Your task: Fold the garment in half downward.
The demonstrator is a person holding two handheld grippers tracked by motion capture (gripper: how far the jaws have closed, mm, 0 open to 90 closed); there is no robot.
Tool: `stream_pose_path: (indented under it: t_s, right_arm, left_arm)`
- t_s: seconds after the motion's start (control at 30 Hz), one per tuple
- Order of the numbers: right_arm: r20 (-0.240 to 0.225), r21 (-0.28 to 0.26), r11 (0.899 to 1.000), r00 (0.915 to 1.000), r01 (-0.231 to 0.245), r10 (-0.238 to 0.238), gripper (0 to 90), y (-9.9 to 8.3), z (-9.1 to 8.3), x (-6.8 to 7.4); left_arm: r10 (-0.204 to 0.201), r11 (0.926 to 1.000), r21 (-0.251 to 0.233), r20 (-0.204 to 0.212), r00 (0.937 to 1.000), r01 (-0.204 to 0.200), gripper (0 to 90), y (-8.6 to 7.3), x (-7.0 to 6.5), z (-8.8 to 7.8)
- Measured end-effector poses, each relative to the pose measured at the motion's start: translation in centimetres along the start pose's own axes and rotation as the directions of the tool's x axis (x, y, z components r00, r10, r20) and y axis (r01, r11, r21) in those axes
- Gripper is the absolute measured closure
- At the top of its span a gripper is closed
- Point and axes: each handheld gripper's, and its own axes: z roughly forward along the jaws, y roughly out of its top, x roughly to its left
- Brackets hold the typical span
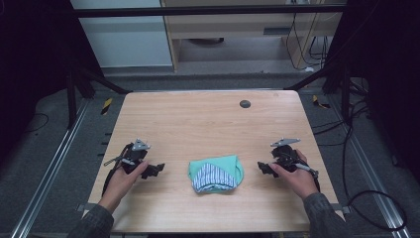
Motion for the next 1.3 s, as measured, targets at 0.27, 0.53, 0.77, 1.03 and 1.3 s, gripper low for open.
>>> stream_pose_path:
  t_s: [0.27,0.53,0.77,1.03,1.3]
  right_arm:
    - [0.029,-0.012,0.999,0.9987,-0.042,0.042,8.4,0.2,1.3,-1.1]
    - [0.059,-0.056,0.993,0.9927,-0.102,0.105,7.7,0.3,2.0,-2.4]
    - [0.102,-0.101,0.984,0.9820,-0.149,0.159,7.9,0.3,2.4,-3.5]
    - [0.156,-0.104,0.987,0.9781,-0.123,0.138,6.1,0.2,3.1,-3.4]
    - [0.165,-0.129,0.984,0.9762,-0.120,0.140,5.0,0.2,3.5,-3.2]
  left_arm:
    - [-0.011,0.9998,0.015,-0.015,0.9998,0.012,5.4,0.8,0.3,1.5]
    - [-0.053,0.9981,-0.032,-0.032,0.9981,0.052,5.9,1.4,1.4,3.0]
    - [-0.057,0.9980,-0.030,-0.042,0.9975,0.055,5.4,1.3,1.7,4.4]
    - [-0.045,0.9978,-0.053,-0.064,0.9969,0.041,3.0,1.3,1.7,4.9]
    - [-0.044,0.9973,-0.061,-0.066,0.9969,0.040,0.7,1.3,1.7,5.1]
